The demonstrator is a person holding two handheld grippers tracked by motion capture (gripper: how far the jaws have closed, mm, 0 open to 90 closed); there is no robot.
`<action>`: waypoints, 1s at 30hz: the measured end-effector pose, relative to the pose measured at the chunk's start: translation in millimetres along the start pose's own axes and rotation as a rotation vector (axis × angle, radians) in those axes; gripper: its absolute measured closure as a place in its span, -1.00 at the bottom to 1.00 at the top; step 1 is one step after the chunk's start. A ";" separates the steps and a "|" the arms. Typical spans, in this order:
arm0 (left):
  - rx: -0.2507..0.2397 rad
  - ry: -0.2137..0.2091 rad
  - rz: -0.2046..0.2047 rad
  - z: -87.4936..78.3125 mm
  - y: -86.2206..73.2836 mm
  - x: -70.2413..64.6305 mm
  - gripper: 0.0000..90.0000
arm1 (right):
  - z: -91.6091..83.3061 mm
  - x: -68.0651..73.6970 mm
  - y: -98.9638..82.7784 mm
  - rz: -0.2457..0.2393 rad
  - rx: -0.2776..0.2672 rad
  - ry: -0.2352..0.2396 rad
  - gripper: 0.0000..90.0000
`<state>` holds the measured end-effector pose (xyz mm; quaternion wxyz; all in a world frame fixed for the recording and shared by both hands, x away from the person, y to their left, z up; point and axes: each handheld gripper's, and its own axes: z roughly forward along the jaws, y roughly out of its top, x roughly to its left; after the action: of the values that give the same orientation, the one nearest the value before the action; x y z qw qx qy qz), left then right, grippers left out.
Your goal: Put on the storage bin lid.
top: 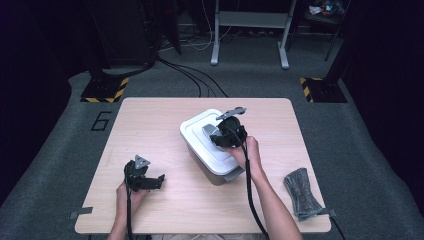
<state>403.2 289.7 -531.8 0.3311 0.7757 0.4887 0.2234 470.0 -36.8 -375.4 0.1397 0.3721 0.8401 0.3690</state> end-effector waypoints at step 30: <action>-0.001 0.000 -0.003 0.0 0.0 -0.2 -0.97 | -25.2 -5.4 -7.0 0.002 -0.107 -0.061 -0.74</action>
<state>403.1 289.5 -531.8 0.3319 0.7747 0.4897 0.2232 457.2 -56.9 -363.3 0.1845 0.3760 0.8141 0.4023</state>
